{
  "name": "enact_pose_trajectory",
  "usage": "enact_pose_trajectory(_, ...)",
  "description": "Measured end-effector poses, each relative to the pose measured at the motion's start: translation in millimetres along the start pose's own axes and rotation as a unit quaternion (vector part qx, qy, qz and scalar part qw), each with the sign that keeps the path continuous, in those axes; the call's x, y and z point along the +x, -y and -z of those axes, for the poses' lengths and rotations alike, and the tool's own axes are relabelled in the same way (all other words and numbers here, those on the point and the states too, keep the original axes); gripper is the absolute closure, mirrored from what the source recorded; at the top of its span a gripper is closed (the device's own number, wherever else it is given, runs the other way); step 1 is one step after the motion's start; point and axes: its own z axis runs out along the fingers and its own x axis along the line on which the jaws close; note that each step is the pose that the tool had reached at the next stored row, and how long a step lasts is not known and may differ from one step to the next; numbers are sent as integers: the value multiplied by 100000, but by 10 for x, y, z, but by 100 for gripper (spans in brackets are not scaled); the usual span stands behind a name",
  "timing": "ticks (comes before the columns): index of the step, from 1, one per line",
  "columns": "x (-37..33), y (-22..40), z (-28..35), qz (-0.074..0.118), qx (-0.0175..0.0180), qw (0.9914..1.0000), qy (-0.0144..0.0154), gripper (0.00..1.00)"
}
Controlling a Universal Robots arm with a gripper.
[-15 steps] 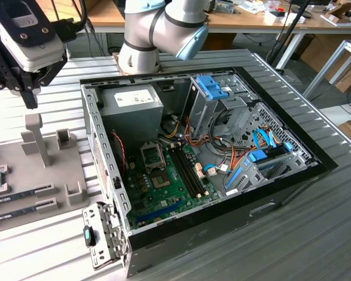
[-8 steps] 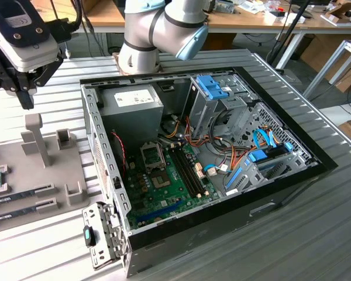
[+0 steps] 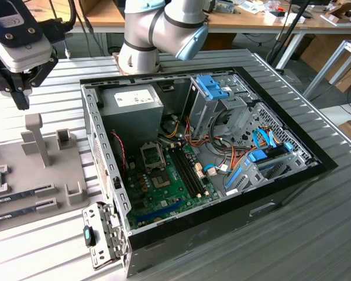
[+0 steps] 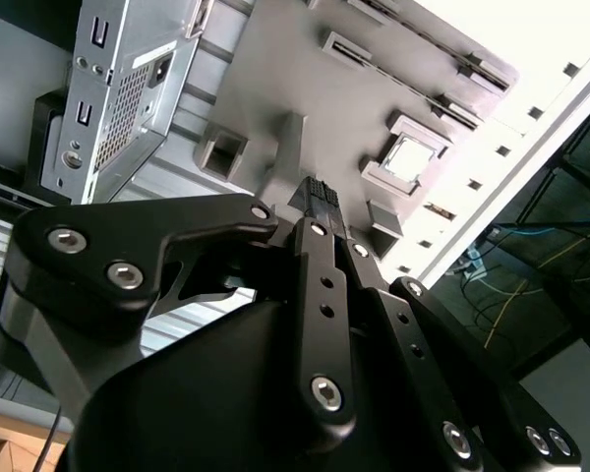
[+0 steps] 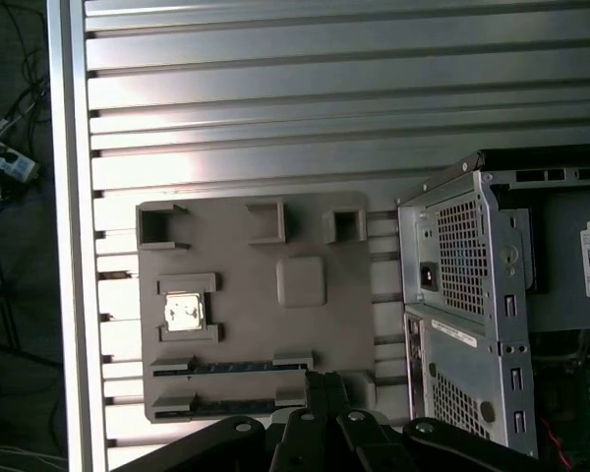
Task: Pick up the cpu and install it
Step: 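Reach for the cpu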
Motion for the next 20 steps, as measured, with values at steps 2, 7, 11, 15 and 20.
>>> enact_pose_trajectory(2,13,1,0,1,-4,100000,4,89)
enact_pose_trajectory(7,49,4,1,0,-3,100000,1,89)
enact_pose_trajectory(11,83,6,2,0,-1,100000,2,89)
enact_pose_trajectory(15,109,8,3,1,-1,100000,0,89)
enact_pose_trajectory(20,141,11,4,-1,0,100000,0,89)
